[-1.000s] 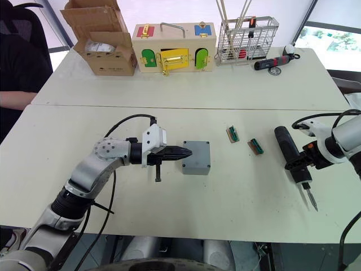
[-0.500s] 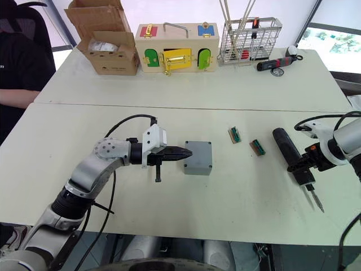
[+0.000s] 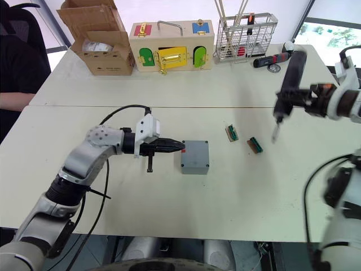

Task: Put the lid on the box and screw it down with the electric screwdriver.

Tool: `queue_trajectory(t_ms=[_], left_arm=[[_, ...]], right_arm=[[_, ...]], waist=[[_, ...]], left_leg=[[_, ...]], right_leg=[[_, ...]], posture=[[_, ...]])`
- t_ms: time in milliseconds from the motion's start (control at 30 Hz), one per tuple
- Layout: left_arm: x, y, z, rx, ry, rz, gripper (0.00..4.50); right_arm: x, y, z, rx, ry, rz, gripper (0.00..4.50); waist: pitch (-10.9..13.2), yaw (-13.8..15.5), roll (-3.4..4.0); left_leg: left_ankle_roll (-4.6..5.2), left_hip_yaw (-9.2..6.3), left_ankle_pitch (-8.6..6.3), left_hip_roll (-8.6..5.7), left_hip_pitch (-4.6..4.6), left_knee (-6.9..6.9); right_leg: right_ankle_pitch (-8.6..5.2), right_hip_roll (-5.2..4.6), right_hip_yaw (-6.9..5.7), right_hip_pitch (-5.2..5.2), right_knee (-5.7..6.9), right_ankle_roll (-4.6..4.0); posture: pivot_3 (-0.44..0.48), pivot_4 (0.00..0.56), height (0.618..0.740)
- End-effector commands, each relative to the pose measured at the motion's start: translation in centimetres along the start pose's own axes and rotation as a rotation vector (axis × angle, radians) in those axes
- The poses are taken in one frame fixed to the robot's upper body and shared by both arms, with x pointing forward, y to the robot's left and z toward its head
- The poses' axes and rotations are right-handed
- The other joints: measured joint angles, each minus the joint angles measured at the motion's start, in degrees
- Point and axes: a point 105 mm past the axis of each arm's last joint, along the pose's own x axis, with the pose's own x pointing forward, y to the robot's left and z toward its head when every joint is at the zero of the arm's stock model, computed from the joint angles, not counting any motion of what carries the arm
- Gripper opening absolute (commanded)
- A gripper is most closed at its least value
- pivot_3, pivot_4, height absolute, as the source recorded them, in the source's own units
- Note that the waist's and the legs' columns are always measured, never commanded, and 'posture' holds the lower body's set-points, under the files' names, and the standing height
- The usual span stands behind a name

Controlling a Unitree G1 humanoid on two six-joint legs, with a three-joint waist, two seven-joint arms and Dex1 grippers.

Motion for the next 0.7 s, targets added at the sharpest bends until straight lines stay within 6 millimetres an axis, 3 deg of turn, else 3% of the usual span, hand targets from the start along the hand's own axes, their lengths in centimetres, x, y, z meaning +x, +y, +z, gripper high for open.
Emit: queue_trajectory(t_ms=[33,200,267,367,600,700], left_arm=[[-0.9,1.0,1.9,0.005,-0.043,-0.015,0.0],[-1.8,2.0,3.0,-0.004,-0.049,-0.045,0.0],[-1.9,1.9,3.3,-0.01,-0.049,-0.065,0.0],[-1.9,1.6,3.2,-0.018,-0.042,-0.09,0.0],[0.2,0.3,2.4,0.002,-0.032,-0.133,0.0],[1.1,0.0,0.7,0.044,0.033,-0.144,0.0]], right_arm=[[-1.9,5.3,1.8,-0.114,-0.405,0.151,1.98],[-0.4,8.4,-0.8,-0.151,-0.645,0.082,1.98],[-0.2,9.5,-1.5,-0.287,-0.687,0.009,1.98],[0.4,11.3,-2.7,-0.481,-0.689,-0.017,1.98],[1.2,11.7,-6.0,-0.591,-0.583,0.075,1.98],[1.7,12.7,-7.1,-0.616,-0.545,0.131,1.98]], waist=[[0.0,-0.1,0.01],[0.0,-0.4,0.01],[0.0,-0.2,0.01],[0.0,-0.8,0.01],[0.0,-2.2,0.01],[0.0,-2.4,0.01]], left_leg=[[-0.01,-0.06,0.01,0.01,0.0,0.0],[-0.05,-0.12,0.03,-0.09,-0.01,-0.01],[-0.05,-0.1,0.03,-0.31,-0.02,0.01],[-0.04,-0.11,0.03,-0.4,-0.02,0.02],[-0.05,-0.07,0.05,-0.29,0.02,-0.01],[-0.05,-0.03,0.06,-0.28,0.02,0.0]], right_leg=[[0.0,0.02,-0.02,-0.01,0.05,0.0],[0.0,-0.01,-0.02,-0.36,0.93,0.01],[0.0,-0.1,0.0,-0.46,0.95,0.01],[0.0,-0.14,0.05,-0.47,0.95,0.01],[-0.01,-0.05,0.05,-0.46,0.94,0.01],[-0.01,-0.04,0.06,-0.47,0.94,0.01]], posture=[[0.0,0.15,0.74],[0.0,0.15,0.74],[0.0,0.15,0.74],[0.0,0.15,0.74],[0.0,0.15,0.74],[0.0,0.15,0.74]])
